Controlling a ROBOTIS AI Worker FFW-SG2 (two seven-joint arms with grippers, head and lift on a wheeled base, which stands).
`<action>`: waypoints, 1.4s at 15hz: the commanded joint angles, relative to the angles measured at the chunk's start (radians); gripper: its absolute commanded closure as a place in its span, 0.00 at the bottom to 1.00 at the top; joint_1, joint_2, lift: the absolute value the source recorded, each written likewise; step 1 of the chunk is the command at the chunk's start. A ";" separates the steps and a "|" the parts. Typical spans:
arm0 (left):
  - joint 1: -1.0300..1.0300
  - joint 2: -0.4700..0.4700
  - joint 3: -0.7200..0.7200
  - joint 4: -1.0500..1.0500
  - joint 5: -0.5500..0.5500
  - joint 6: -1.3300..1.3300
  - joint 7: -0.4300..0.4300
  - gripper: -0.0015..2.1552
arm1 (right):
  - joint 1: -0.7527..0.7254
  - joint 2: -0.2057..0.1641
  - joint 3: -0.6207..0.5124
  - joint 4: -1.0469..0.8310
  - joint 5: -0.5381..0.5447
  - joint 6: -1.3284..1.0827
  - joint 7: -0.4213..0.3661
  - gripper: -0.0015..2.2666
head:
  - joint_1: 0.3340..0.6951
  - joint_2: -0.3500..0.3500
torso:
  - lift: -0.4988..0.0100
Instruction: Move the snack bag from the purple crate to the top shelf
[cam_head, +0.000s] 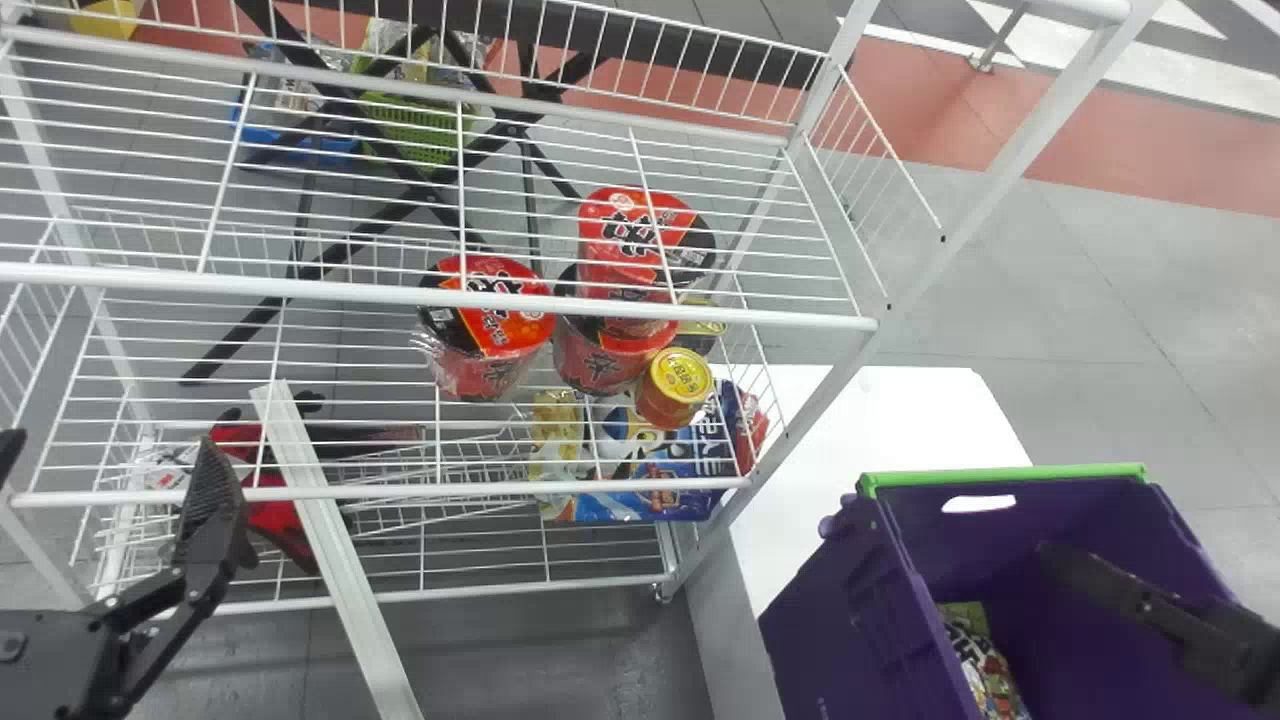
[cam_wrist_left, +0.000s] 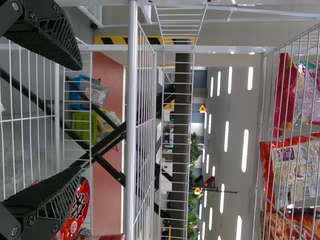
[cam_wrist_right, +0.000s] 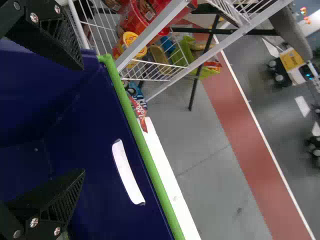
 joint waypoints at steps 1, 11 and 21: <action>0.000 0.003 -0.001 0.001 0.000 0.000 0.000 0.05 | -0.008 -0.076 0.036 0.100 0.103 -0.097 0.043 0.00 | 1.00 0.00 | 0.08; -0.009 0.007 -0.020 -0.002 -0.007 0.003 0.000 0.05 | -0.011 -0.149 0.234 0.231 0.574 -0.278 0.155 0.00 | 1.00 0.00 | 0.08; -0.052 0.027 -0.033 0.036 0.014 0.006 0.011 0.05 | -0.071 -0.228 0.270 0.649 0.645 -0.530 0.155 0.00 | 1.00 0.00 | 0.08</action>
